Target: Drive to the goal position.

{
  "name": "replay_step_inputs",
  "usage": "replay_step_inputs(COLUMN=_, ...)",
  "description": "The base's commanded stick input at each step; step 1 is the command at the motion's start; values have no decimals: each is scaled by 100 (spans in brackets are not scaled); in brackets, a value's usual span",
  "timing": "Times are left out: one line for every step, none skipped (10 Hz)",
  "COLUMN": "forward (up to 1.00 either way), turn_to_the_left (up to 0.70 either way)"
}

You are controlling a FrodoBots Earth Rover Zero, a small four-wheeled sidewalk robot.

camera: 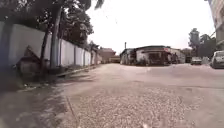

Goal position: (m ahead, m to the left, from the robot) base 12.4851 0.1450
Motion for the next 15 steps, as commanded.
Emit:
replay_step_inputs(forward=100, turn_to_the_left=0)
replay_step_inputs(forward=100, turn_to_the_left=0)
replay_step_inputs(forward=100, turn_to_the_left=0)
replay_step_inputs(forward=100, turn_to_the_left=0)
replay_step_inputs(forward=100, turn_to_the_left=0)
replay_step_inputs(forward=100, turn_to_the_left=0)
replay_step_inputs(forward=100, turn_to_the_left=0)
replay_step_inputs(forward=100, turn_to_the_left=0)
replay_step_inputs(forward=100, turn_to_the_left=2)
replay_step_inputs(forward=100, turn_to_the_left=3)
replay_step_inputs(forward=100, turn_to_the_left=3)
replay_step_inputs(forward=100, turn_to_the_left=2)
replay_step_inputs(forward=100, turn_to_the_left=6)
replay_step_inputs(forward=100, turn_to_the_left=20)
replay_step_inputs(forward=100, turn_to_the_left=36)
